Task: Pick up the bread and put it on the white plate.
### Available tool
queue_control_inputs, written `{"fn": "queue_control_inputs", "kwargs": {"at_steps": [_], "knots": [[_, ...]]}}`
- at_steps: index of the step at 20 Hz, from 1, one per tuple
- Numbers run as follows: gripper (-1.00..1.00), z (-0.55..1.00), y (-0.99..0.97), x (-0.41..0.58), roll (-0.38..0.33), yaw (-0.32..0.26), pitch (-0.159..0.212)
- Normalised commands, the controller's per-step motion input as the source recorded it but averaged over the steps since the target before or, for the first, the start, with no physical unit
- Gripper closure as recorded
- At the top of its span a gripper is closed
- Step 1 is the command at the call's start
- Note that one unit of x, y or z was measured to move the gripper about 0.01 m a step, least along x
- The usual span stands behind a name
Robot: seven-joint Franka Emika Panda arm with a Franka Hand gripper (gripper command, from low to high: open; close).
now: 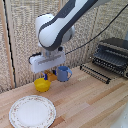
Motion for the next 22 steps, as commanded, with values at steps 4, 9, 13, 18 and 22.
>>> {"fn": "queue_control_inputs", "kwargs": {"at_steps": [4, 9, 13, 18, 22], "knots": [[1.00, -0.15, 0.86, 0.000, -0.036, 0.053, 0.174], [1.00, -0.34, 0.81, 0.010, -0.050, 0.047, 0.116], [1.00, -0.41, 0.45, 0.184, -0.079, 0.066, 0.024], [1.00, -0.28, 0.07, 0.311, -0.063, 0.058, 0.000], [1.00, -0.26, 0.01, 0.267, -0.045, 0.046, -0.010]]}}
